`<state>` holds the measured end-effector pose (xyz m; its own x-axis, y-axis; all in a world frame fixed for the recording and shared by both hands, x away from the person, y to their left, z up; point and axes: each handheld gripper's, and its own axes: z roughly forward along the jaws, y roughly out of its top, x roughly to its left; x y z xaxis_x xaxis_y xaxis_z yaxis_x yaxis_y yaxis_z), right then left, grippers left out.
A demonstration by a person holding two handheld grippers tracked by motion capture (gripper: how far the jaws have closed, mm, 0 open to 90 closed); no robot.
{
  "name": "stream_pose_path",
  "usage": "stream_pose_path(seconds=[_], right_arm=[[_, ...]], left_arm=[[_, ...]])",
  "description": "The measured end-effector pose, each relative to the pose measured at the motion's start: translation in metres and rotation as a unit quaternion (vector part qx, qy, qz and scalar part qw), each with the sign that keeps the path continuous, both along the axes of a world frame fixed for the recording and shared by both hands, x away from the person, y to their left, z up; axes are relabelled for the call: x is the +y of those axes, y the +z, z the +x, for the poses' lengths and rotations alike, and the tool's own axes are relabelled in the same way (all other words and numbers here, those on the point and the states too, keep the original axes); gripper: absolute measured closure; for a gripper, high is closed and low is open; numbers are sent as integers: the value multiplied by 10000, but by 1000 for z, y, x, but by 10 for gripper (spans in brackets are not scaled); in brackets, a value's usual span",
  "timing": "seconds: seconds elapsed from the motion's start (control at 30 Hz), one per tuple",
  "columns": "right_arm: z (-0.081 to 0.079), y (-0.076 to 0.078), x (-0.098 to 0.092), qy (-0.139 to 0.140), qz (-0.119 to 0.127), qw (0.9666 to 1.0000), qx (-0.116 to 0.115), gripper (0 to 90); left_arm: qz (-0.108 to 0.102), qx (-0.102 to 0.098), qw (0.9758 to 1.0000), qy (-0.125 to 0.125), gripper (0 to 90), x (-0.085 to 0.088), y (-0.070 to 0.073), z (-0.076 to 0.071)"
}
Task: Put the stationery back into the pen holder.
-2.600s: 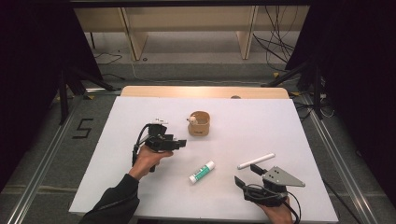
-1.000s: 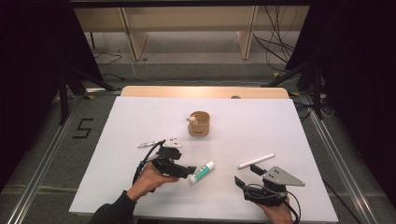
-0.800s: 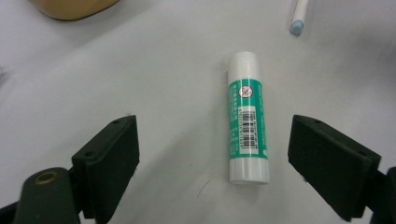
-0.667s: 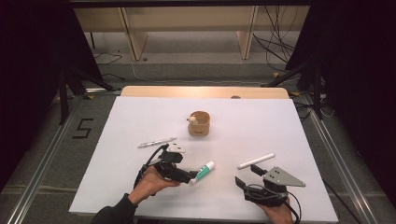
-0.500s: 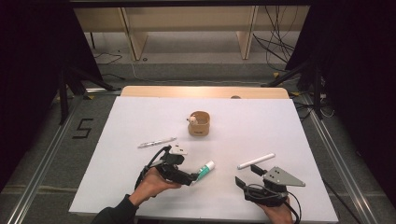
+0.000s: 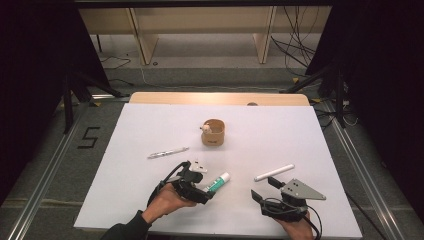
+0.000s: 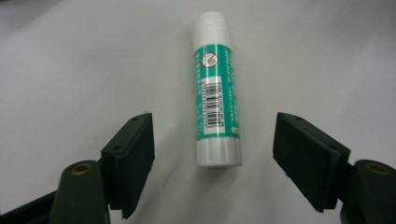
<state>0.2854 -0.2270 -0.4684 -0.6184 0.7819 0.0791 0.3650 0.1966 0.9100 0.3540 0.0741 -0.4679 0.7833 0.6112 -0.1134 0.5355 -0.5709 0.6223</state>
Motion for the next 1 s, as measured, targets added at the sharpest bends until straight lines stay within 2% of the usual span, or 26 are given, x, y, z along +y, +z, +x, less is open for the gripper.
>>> stream_pose_path(seconds=[0.37,0.57,0.73,0.87,1.0], right_arm=[[0,0,4,31,-31,10000,0,271],[-1,1,3,25,-31,10000,-7,271],[-2,1,5,33,-45,10000,-6,271],[-2,1,6,40,-53,10000,-4,272],[-1,1,5,39,-46,10000,1,272]], left_arm=[[164,71,9998,8,423,-7,-13,4],[223,-45,9997,-50,473,-10,-13,4],[436,-311,9985,-127,542,-15,-14,-2],[457,-360,9980,-230,609,-16,-14,-4],[482,-350,9979,-254,639,-16,-13,-4]])
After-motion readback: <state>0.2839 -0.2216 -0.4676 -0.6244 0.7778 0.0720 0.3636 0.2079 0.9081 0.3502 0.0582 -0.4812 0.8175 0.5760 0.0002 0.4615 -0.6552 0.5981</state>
